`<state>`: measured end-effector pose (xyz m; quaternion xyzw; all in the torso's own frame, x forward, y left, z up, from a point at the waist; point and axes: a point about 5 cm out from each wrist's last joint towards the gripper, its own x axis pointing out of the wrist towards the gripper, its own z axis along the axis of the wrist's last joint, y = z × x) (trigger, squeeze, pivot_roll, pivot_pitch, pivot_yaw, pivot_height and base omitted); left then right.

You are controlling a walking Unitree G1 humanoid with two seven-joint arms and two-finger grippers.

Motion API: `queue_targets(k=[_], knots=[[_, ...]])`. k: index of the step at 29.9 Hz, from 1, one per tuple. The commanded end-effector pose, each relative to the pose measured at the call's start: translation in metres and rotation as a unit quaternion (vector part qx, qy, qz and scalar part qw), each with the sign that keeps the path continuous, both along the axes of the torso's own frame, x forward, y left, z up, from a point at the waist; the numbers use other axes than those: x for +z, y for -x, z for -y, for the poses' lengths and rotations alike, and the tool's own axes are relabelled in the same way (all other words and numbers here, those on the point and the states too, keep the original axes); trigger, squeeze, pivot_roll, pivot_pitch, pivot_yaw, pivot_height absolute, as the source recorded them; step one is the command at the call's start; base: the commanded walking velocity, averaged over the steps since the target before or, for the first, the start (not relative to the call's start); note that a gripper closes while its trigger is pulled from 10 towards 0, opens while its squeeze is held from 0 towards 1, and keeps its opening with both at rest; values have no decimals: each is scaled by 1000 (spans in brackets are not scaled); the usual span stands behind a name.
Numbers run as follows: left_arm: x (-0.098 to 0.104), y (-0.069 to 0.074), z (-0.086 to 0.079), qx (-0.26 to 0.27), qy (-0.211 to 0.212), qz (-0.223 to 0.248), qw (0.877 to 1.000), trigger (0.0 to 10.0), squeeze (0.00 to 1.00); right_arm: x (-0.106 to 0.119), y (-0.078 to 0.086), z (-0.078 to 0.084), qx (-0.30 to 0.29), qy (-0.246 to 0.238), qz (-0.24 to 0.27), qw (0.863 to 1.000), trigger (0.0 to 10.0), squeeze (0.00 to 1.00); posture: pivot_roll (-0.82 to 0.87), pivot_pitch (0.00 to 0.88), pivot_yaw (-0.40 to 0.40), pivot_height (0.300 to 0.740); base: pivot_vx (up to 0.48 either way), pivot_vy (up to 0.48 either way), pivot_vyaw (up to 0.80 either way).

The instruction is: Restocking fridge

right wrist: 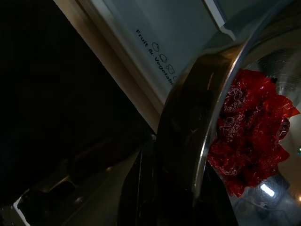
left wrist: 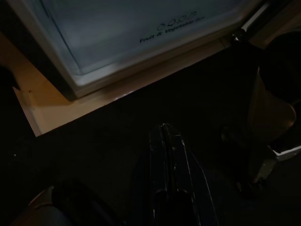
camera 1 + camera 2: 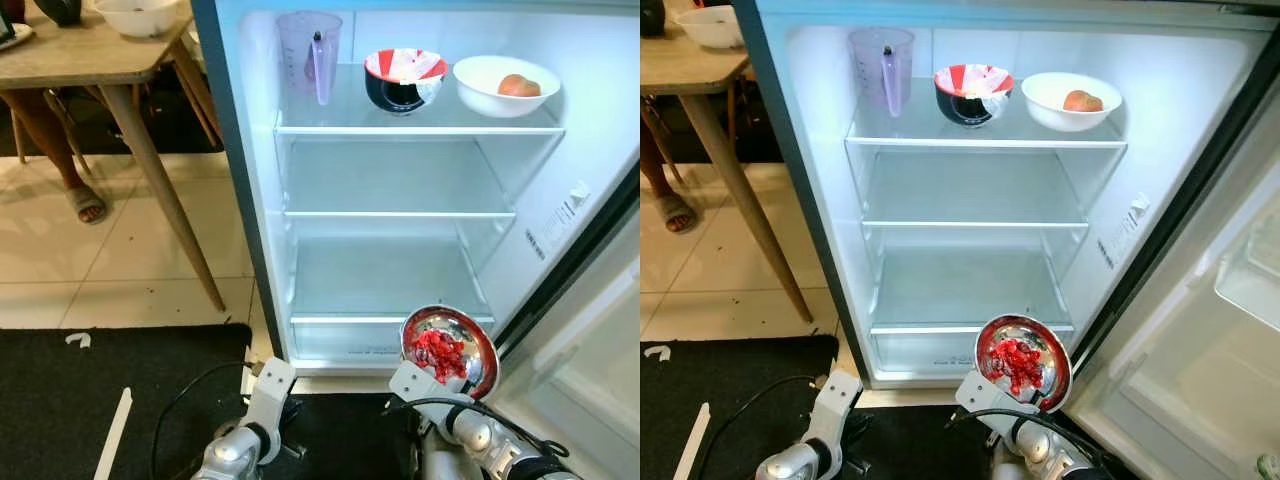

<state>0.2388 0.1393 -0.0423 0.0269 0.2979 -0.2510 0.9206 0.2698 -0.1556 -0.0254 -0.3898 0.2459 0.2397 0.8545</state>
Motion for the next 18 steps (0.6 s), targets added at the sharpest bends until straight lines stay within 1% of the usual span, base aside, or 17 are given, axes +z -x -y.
queue_targets(k=[1,5,9,12,14,15,18], knots=[[0,0,4,3,6,5,1000,10000,0,1,-1,-5,13,-4,2,1000,10000,0,-53,108,-26,475,0,0,0],[4,-5,4,2,9,19,1000,10000,0,4,-4,-6,19,-1,8,1000,10000,0,-51,116,-26,465,0,0,0],[17,-18,6,-3,16,56,998,10000,0,15,-16,-4,21,9,29,999,10000,0,-50,140,-25,445,0,0,0],[20,-21,7,-6,19,67,998,10000,0,19,-20,-3,20,10,36,999,10000,0,-51,150,-24,440,0,0,0],[27,-27,10,-12,25,88,996,10000,0,27,-29,-2,22,12,51,998,10000,0,-50,166,-25,430,0,0,0],[27,-27,10,-12,25,88,996,10000,0,27,-29,-2,22,12,51,998,10000,0,-50,166,-25,430,0,0,0],[38,-35,15,-25,36,122,992,10000,0,42,-43,-1,28,14,73,997,10000,0,-46,203,-28,415,0,0,0]])
